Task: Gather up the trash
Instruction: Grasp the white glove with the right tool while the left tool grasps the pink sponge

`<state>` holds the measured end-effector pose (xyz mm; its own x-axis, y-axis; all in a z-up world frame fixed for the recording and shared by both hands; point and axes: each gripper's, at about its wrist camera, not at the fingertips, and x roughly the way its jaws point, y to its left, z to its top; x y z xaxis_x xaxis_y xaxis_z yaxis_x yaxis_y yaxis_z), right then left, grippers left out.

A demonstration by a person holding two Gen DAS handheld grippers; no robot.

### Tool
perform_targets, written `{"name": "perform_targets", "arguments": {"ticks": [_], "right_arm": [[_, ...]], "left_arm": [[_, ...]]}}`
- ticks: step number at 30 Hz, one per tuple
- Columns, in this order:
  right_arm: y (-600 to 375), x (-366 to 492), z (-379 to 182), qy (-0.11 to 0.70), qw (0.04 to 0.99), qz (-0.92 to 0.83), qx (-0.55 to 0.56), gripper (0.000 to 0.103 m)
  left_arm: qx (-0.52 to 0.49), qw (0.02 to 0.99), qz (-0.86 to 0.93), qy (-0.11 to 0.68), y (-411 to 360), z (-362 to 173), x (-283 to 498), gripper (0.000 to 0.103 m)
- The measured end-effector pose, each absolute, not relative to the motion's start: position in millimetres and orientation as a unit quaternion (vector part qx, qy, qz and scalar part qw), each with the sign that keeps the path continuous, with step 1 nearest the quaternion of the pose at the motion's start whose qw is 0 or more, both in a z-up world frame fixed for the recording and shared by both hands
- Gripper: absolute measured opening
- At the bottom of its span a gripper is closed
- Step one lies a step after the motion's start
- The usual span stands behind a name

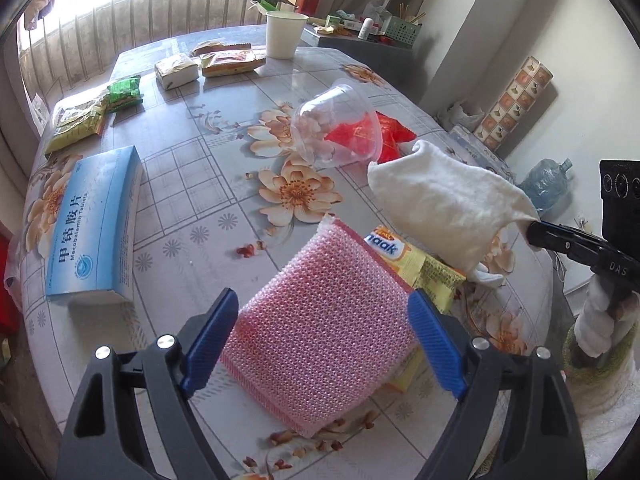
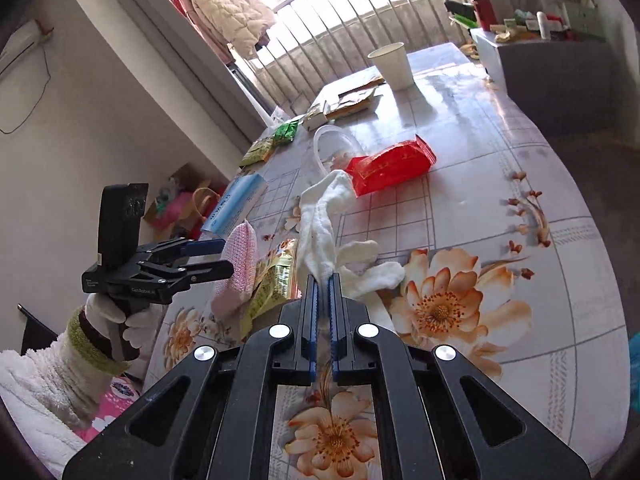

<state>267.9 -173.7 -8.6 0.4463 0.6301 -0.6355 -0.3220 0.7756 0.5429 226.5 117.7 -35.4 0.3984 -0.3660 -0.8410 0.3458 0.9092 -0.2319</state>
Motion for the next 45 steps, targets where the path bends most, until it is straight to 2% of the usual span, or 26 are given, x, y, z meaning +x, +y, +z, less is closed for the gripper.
{"name": "perform_targets", "arguments": {"ticks": [11, 20, 25, 31, 37, 45], "right_arm": [[-225.7, 227.5, 16.8, 0.401, 0.84, 0.27, 0.245, 0.004], [-254.2, 215.8, 2.5, 0.395, 0.847, 0.203, 0.294, 0.004], [-264.6, 211.4, 5.9, 0.376, 0.85, 0.199, 0.311, 0.004], [-258.0, 208.5, -2.8, 0.389, 0.843, 0.201, 0.312, 0.004], [-260.0, 201.9, -4.5, 0.389, 0.841, 0.196, 0.32, 0.004], [-257.5, 202.2, -9.7, 0.397, 0.837, 0.201, 0.32, 0.005]], "left_arm": [[0.006, 0.837, -0.238, 0.492, 87.5, -20.1, 161.2, 0.084], [-0.096, 0.833, -0.204, 0.505, 86.0, -23.2, 136.6, 0.084], [-0.146, 0.813, -0.186, 0.532, 84.4, -42.4, 116.1, 0.084], [-0.189, 0.815, -0.136, 0.531, 77.6, -55.1, 129.9, 0.084], [-0.16, 0.819, -0.115, 0.539, 57.3, -63.1, 155.2, 0.085], [-0.154, 0.819, -0.089, 0.545, 43.3, -66.4, 170.1, 0.091]]}}
